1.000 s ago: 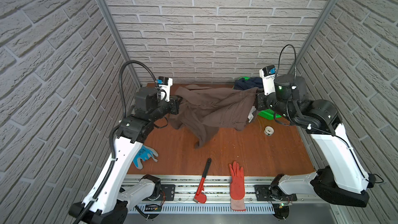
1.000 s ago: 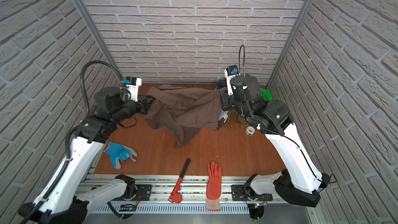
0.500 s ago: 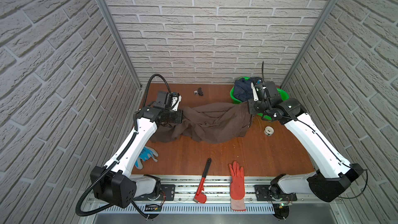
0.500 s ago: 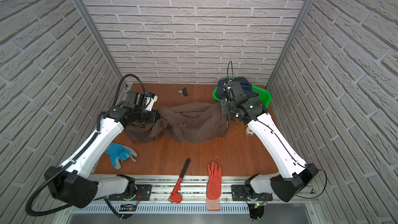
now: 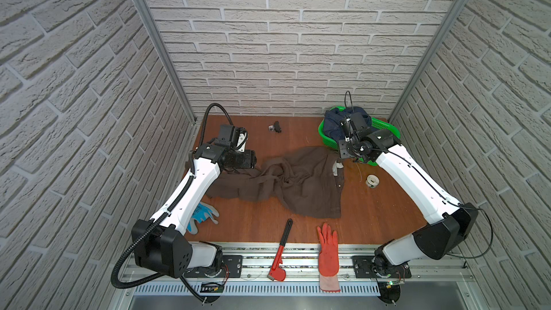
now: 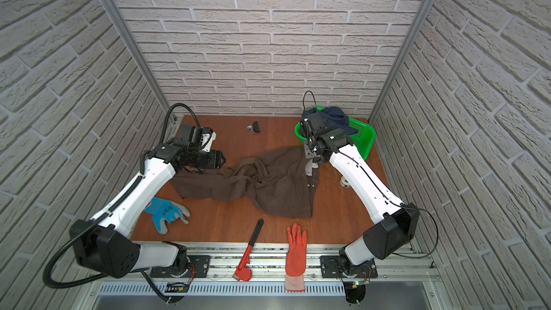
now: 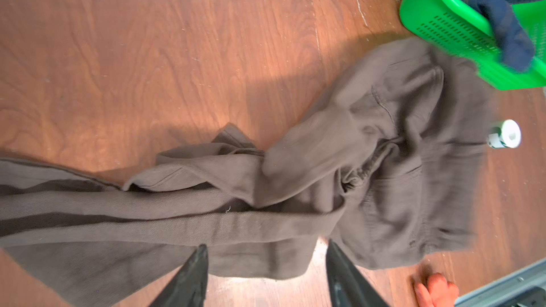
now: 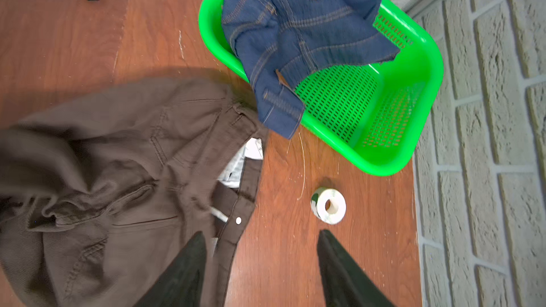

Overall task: Fold and stack the trousers
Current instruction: Flatten out the trousers at the center of the table.

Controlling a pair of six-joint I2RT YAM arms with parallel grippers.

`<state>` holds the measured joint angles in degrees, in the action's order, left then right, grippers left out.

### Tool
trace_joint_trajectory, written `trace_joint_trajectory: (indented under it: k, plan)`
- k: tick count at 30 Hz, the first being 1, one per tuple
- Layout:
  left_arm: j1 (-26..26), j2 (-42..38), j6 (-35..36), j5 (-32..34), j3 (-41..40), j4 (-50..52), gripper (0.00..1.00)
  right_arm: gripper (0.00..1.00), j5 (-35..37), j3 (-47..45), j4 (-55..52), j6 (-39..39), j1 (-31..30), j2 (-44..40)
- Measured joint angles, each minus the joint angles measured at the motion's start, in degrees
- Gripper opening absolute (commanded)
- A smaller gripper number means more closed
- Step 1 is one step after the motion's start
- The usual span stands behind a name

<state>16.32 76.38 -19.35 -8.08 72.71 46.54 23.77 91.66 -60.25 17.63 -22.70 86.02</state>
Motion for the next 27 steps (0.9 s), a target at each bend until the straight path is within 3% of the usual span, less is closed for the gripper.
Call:
trace_joint_trajectory:
  k: [5, 11, 17, 27]
  plan:
    - [0.0, -7.5, -1.4, 0.3, -2.9, -0.3, 0.68, 0.72, -4.8, -6.6, 0.8, 4.6, 0.0, -7.5]
    - [0.0, -16.3, -5.4, -1.0, -14.4, -1.2, 0.70, 0.72, -11.6, -23.9, 0.9, 16.0, -1.7, -15.9]
    - [0.0, -18.6, -10.2, -1.8, -23.5, -1.6, 0.74, 0.72, -16.4, -40.0, 2.9, 26.6, -4.2, -18.1]
    - [0.0, -20.1, -14.1, -2.1, -26.0, -5.4, 0.80, 0.72, -22.7, -52.8, 13.9, 37.7, -6.6, -20.1]
